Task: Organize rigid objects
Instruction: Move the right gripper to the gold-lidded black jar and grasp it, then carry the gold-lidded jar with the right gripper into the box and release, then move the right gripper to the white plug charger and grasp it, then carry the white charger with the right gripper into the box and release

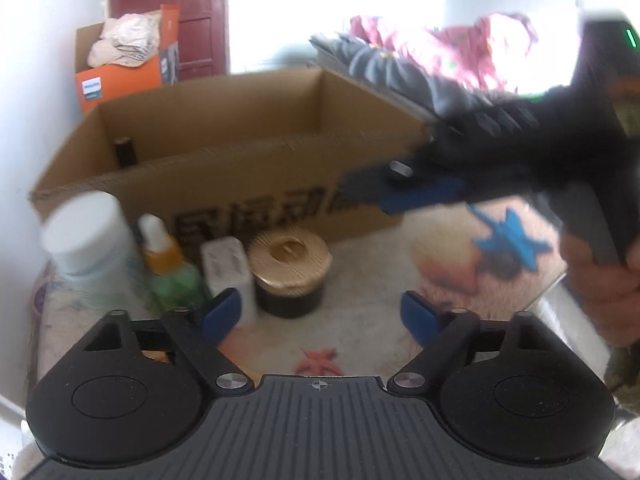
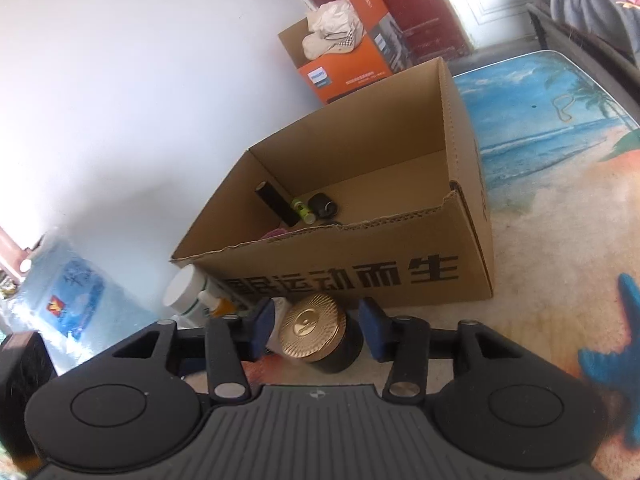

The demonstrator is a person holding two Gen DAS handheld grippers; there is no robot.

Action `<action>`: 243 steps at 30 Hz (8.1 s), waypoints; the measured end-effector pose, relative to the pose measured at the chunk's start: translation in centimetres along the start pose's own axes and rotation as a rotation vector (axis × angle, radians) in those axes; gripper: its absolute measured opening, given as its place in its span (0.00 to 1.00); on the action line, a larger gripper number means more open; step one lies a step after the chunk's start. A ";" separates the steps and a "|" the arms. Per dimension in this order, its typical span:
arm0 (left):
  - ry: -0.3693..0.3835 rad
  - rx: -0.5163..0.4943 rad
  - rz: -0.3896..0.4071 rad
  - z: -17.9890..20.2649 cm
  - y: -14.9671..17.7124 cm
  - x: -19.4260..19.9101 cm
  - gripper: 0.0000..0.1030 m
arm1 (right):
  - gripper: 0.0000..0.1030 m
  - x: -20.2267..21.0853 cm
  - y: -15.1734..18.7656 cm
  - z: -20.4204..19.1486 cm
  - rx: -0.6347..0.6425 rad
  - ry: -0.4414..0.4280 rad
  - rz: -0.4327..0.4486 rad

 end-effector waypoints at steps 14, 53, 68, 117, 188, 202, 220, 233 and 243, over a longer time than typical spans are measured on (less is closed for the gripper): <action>-0.078 -0.009 0.029 0.1 -0.1 -3.3 0.68 | 0.50 -5.8 -0.3 0.8 -0.021 -0.074 -0.103; -0.037 -0.170 -0.005 4.9 -0.9 -6.0 0.61 | 0.49 0.0 4.1 5.8 -0.193 -0.065 -0.049; -0.029 -0.144 0.006 4.5 -1.4 -6.3 0.54 | 0.48 -0.2 4.4 5.1 -0.179 -0.043 -0.051; -0.155 0.203 -0.392 -14.3 -18.4 -15.7 0.54 | 0.48 -19.7 -20.4 1.7 -0.034 0.029 -0.416; -0.082 0.167 0.108 -4.2 2.0 -2.4 0.53 | 0.42 -9.0 0.2 -2.7 -0.172 -0.109 -0.097; -0.046 0.186 0.110 -4.0 2.0 -3.1 0.29 | 0.40 -7.2 1.7 -1.1 -0.240 -0.118 -0.107; 0.047 0.082 0.045 0.0 2.0 -3.4 0.31 | 0.40 -1.6 5.4 2.2 -0.358 -0.105 -0.090; -0.019 0.016 0.054 1.8 2.2 -3.7 0.30 | 0.41 -1.6 5.2 2.3 -0.350 -0.120 -0.069; -0.083 -0.003 0.185 2.8 -1.3 2.2 0.30 | 0.41 1.9 1.2 -2.6 -0.180 -0.165 0.019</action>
Point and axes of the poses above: each gripper's, at about its wrist camera, not at the fingertips, and x roughly against the way its jaws point, z to its right, y to its underside, the point moved 5 cm from there along -x, roughly the way its jaws point, and after that the axes turned 8 degrees about -z, right-handed, at the moved point
